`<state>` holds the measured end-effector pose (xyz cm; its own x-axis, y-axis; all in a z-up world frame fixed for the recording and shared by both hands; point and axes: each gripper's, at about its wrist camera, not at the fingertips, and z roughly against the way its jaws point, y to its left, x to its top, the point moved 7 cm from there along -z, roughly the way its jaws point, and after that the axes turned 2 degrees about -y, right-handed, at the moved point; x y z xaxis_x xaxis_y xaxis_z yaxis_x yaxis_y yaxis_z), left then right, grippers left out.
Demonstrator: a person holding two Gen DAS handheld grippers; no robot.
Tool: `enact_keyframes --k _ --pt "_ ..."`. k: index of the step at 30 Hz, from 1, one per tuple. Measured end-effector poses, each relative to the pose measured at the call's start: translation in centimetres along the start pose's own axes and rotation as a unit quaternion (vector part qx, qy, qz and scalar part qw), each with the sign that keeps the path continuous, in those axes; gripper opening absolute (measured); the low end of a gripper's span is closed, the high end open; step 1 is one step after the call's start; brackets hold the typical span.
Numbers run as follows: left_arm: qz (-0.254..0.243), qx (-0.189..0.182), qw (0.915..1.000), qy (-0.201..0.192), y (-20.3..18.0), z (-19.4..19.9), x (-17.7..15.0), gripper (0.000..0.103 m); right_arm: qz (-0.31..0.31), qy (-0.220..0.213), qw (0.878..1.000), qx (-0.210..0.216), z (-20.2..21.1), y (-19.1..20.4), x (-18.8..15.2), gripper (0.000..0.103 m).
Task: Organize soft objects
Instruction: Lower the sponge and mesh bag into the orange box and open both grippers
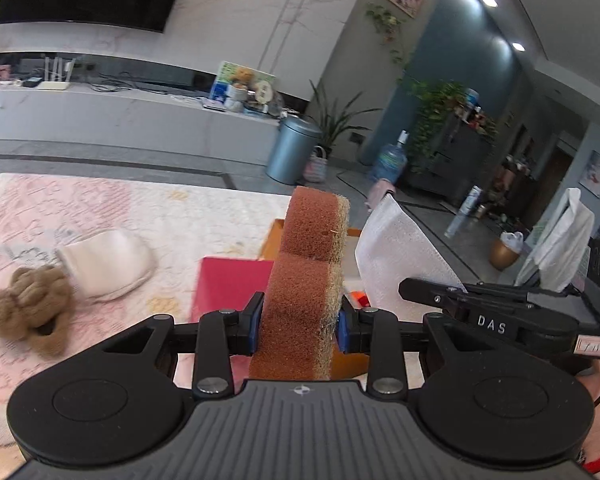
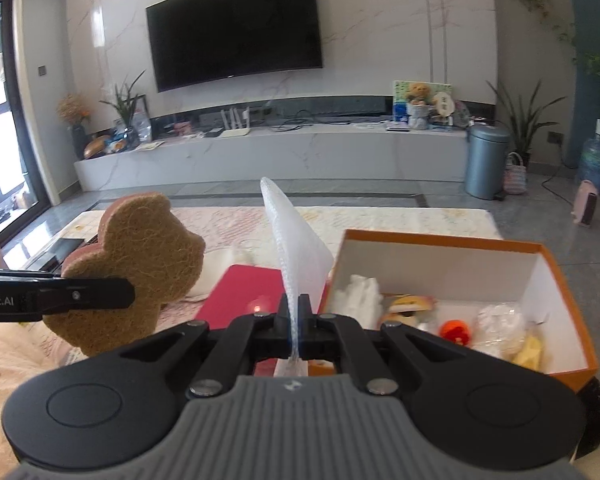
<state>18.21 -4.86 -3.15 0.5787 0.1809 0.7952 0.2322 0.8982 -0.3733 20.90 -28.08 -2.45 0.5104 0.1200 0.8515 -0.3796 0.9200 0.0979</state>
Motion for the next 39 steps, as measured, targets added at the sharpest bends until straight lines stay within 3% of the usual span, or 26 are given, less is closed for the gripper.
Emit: enact_keyframes --k 11,17,28,39 --pt "-0.007 -0.054 0.9982 0.027 -5.3 -6.4 3.3 0.039 -0.029 -0.005 0.998 -0.053 -0.7 -6.6 1.0 0.000" --pt "-0.001 -0.074 0.9944 0.075 -7.6 -11.3 3.0 0.038 -0.030 0.016 0.996 -0.077 -2.2 -9.3 0.6 0.000" --pt "-0.006 -0.046 0.9910 0.126 -9.0 -18.1 2.3 0.038 -0.027 0.078 0.986 -0.143 -5.9 -14.6 -1.7 0.000" --pt "-0.016 -0.022 0.9906 0.134 -8.2 -19.6 1.3 0.039 -0.001 0.108 0.984 -0.141 -7.7 -15.2 -3.0 0.005"
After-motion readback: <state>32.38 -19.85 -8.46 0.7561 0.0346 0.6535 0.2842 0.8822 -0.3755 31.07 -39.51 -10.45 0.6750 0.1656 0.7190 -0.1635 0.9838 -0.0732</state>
